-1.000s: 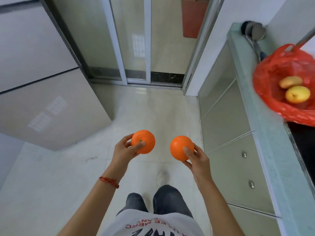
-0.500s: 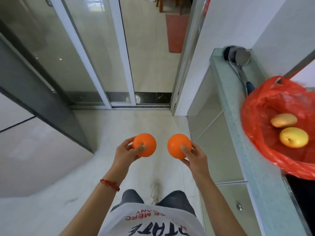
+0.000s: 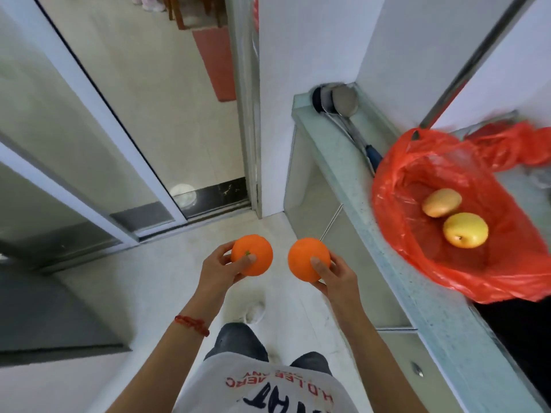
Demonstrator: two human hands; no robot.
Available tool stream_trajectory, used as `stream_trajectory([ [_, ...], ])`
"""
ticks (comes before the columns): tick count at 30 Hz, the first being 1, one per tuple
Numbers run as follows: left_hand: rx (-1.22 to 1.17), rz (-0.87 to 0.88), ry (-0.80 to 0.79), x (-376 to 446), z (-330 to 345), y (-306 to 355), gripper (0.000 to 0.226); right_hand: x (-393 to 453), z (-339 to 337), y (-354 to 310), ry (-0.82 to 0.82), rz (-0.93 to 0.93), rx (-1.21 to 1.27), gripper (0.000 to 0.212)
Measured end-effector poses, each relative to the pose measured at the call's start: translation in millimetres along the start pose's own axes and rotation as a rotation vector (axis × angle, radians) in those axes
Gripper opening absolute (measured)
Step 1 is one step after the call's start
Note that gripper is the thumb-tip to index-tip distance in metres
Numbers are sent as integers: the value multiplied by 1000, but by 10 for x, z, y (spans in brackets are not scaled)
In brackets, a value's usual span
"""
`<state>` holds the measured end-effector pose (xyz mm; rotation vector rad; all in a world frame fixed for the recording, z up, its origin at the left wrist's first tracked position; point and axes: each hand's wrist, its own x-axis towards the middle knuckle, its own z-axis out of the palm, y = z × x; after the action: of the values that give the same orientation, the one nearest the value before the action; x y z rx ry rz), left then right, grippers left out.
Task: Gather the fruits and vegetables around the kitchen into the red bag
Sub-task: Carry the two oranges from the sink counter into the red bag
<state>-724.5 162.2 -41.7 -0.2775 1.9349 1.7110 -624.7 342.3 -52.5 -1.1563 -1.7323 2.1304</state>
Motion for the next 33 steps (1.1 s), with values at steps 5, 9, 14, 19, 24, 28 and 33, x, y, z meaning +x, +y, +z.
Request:
stream_trajectory([
  [5, 134, 25, -204, 489, 229, 349, 57, 144, 13, -120, 203, -9, 126, 35],
  [9, 176, 27, -394, 785, 453, 593, 49, 137, 10, -158, 381, 18, 236, 45],
  [14, 293, -11, -604, 932, 792, 723, 60, -42, -24, -130, 598, -2, 378, 37],
  [19, 366, -18, -741, 894, 1134, 736, 53, -264, -135, -69, 769, -6, 480, 32],
  [24, 414, -18, -841, 811, 1527, 674, 50, -400, -384, -77, 855, -47, 528, 31],
  [28, 417, 3, -877, 719, 1807, 652, 48, -408, -661, -108, 875, -54, 530, 38],
  [33, 420, 41, -882, 656, 2109, 734, 58, -302, -1010, -197, 864, -73, 512, 38],
])
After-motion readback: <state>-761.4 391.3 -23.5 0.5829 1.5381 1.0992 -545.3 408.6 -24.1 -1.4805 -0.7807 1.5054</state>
